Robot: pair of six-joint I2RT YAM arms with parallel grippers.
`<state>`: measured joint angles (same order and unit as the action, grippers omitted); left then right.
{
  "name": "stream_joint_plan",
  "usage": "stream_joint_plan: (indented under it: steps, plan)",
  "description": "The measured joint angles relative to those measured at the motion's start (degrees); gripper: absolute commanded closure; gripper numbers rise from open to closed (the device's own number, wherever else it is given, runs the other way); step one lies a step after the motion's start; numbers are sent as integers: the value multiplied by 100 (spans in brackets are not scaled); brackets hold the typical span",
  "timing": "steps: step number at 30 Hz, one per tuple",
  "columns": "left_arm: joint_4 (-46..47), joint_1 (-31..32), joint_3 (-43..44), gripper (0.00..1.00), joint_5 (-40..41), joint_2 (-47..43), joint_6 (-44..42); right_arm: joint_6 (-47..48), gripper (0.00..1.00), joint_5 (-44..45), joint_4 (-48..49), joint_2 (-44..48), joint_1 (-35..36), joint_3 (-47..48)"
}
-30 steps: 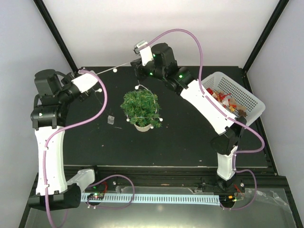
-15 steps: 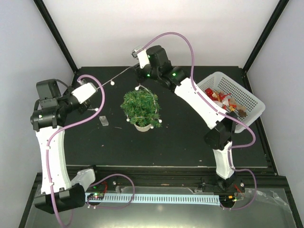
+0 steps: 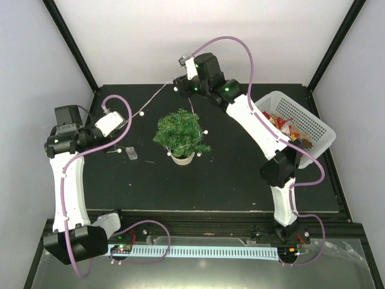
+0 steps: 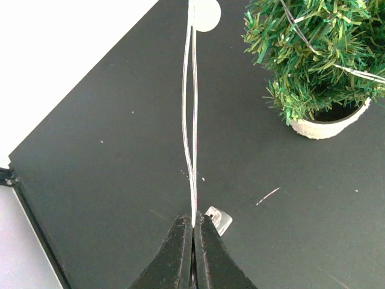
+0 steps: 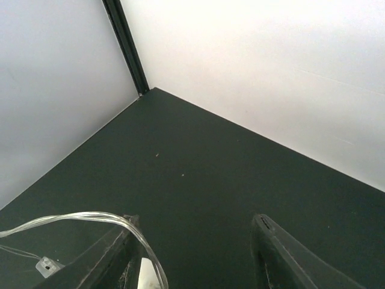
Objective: Decorate the small christmas tree
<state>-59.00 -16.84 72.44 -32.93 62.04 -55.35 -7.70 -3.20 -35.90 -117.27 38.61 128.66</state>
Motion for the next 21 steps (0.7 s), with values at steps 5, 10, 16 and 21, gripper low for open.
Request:
stream_joint_plan:
  steps: [5,10,16,21]
  plan:
    - [-15,-2,-4,98,-81,33,50,35,43,-332,-13,2,-15,0]
    - [-11,-2,39,98,-160,101,197,236,38,-994,-35,197,-20,-245]
    - [-13,-4,310,98,-278,374,407,411,37,-1554,-55,402,-15,-369]
    - [-17,-4,411,99,-341,402,461,461,38,-1694,-50,474,-17,-520]
